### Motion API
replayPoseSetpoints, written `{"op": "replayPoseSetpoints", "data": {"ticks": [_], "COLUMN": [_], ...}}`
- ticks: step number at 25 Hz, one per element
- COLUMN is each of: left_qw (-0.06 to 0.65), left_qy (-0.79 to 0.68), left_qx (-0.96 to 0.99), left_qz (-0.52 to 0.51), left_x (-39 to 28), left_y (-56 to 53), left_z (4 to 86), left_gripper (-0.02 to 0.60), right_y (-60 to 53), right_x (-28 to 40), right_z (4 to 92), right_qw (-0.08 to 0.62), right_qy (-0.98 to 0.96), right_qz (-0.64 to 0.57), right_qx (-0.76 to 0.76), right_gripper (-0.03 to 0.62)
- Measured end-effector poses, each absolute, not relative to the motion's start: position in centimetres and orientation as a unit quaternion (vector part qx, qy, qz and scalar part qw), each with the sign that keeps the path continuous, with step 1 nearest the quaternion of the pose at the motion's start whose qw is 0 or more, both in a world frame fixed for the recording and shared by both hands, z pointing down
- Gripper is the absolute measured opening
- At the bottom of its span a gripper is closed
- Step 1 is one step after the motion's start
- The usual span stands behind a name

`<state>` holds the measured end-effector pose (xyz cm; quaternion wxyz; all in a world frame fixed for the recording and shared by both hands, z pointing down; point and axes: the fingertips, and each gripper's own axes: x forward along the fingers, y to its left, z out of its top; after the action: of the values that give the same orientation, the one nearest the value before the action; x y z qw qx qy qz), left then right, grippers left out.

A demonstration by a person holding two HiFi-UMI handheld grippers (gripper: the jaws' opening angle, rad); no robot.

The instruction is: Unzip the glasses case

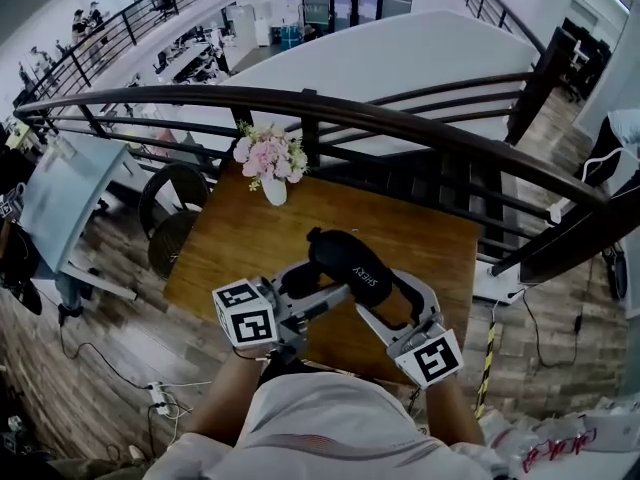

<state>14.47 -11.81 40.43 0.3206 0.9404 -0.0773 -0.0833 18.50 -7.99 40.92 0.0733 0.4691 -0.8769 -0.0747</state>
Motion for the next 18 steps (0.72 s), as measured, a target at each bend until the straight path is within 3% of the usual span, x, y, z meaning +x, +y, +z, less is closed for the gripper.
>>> {"op": "replayPoseSetpoints", "data": {"ticks": [9,18], "left_qw": [0.313,0.322], "left_qy": [-0.039,-0.046], "left_qx": [0.944,0.939], "left_qz": [-0.098,-0.114], "left_x": [15.4,15.3], "left_y": [-11.0,-11.5], "left_z": [39.2,39.0], "left_gripper": [0.322,0.287], "right_y": [-6.7,-7.0], "right_x": [15.6,15.4], "right_z": [42.4,42.8], "right_qw": [0.129,0.121], "right_qy": [-0.899,-0.9], "right_qz": [-0.094,-0.067], "right_qx": [0.408,0.413], "right_gripper": [0.333,0.342]}}
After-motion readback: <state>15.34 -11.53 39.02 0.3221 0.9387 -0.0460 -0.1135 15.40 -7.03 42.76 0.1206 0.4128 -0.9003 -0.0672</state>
